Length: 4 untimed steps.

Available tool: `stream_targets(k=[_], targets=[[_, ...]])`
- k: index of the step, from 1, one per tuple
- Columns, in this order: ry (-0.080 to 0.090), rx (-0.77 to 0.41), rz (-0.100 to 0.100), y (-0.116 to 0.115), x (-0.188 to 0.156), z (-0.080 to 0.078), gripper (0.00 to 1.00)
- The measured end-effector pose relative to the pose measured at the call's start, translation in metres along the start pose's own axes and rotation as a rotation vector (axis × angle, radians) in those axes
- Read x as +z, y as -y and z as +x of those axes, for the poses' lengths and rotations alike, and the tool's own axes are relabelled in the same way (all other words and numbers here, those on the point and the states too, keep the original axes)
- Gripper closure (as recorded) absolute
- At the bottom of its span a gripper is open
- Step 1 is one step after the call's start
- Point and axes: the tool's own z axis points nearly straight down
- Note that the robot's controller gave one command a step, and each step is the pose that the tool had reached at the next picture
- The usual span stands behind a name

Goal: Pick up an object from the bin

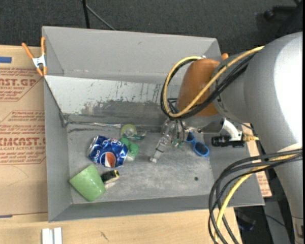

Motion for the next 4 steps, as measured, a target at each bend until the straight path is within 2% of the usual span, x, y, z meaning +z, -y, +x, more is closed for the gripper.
stream_targets(k=[1,2,3,4], targets=[[0.001,-0.001,0.001,0.000,0.000,0.000,0.00],[0.001,-0.001,0.000,0.000,0.000,0.000,1.00],[0.003,-0.002,-0.001,-0.001,-0.014,-0.001,1.00],[0.008,-0.004,-0.005,-0.003,-0.092,-0.002,1.00]])
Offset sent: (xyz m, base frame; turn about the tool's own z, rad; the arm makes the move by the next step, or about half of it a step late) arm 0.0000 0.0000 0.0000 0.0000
